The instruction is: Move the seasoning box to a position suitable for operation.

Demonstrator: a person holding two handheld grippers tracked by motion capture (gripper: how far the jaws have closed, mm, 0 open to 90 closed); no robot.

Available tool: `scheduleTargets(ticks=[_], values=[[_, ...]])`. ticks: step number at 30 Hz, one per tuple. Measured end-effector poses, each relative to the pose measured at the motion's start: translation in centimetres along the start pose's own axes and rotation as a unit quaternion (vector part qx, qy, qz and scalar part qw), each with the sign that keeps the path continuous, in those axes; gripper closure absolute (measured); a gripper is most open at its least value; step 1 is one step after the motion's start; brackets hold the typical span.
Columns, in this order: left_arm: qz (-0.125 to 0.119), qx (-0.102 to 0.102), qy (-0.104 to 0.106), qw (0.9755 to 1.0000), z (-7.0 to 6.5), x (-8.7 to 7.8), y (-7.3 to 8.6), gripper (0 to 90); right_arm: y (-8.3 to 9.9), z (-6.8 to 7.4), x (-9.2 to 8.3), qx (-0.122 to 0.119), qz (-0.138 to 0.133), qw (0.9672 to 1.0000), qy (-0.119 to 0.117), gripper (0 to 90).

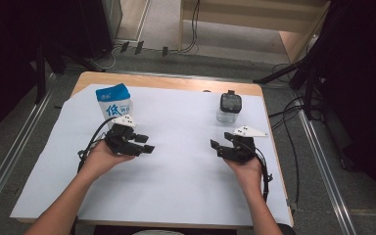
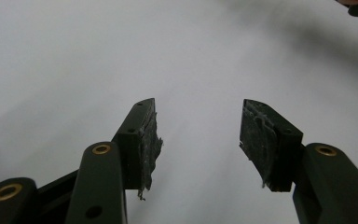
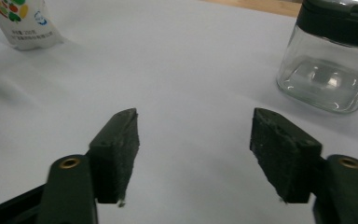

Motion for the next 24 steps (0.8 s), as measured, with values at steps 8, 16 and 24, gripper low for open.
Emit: scheduleTargets(ticks=[8,16,24], values=[[-0.008,0.002,0.005,1.0000,-0.3,-0.3,-0.2,41.5,-0.5,-0.4,0.2,0.019,0.000,0.9995,0.024,2.5],[-0.024,-0.016,0.007,0.9996,-0.3,-0.8,-0.4,20.5,-1.1,-0.4,0.0,-0.012,-0.017,0.9973,0.070,0.0],[-0.011,-0.011,-0.013,0.9998,-0.2,-0.9,0.2,0.5,-1.6,0.0,0.1,0.001,-0.034,0.9982,0.050,12.9]])
Point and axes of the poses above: each handheld gripper's, and its own axes: x roughly forward along the jaws, y roughly out of its underside, z roughly to its left, the point moved 9 cm from there along x, roughly forward along the jaws, and after that the axes turned 7 degrees about z, right-handed, at the moved point
